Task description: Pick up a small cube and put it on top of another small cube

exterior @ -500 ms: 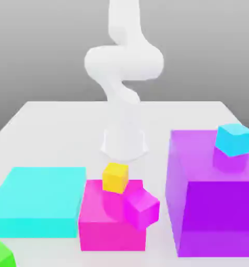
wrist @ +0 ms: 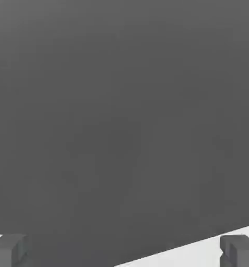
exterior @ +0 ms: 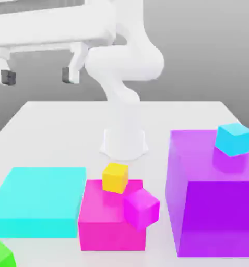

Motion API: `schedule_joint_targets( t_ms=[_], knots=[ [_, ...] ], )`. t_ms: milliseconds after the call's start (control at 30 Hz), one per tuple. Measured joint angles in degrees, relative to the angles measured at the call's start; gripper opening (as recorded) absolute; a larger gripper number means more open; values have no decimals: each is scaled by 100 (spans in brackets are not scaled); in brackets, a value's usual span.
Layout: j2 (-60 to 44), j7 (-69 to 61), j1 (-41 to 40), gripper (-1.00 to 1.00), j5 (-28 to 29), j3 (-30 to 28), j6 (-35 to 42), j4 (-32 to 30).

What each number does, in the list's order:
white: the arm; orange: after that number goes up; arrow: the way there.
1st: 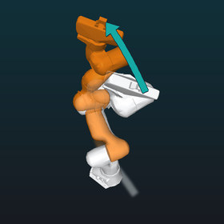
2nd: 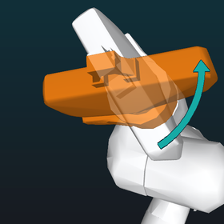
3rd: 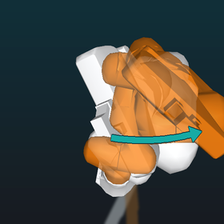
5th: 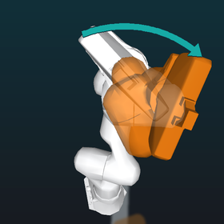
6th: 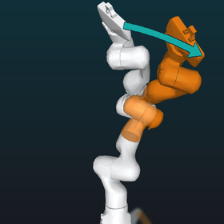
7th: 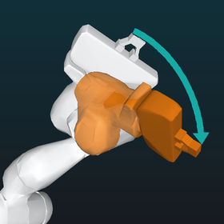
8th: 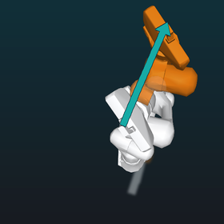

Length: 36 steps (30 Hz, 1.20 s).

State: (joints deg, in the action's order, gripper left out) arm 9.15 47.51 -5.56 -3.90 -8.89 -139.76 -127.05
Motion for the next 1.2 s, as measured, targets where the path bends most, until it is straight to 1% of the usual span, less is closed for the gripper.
schedule_joint_targets(
  t_ms=[500, 667, 700, 933, 1067, 1200],
  knots=[
    [-3137, -40, -858, 0, -594, -387, -660, 407],
    [-4179, -206, -1119, 0, -885, -195, -1282, 612],
    [-4285, -229, -1146, -100, -918, -163, -1363, 635],
    [-4261, -229, -1140, -100, -916, -173, -1343, 629],
    [-3550, -87, -981, -100, -658, -355, -812, 458],
    [-2709, -645, -612, -100, -156, -114, -465, 20]
  ],
)
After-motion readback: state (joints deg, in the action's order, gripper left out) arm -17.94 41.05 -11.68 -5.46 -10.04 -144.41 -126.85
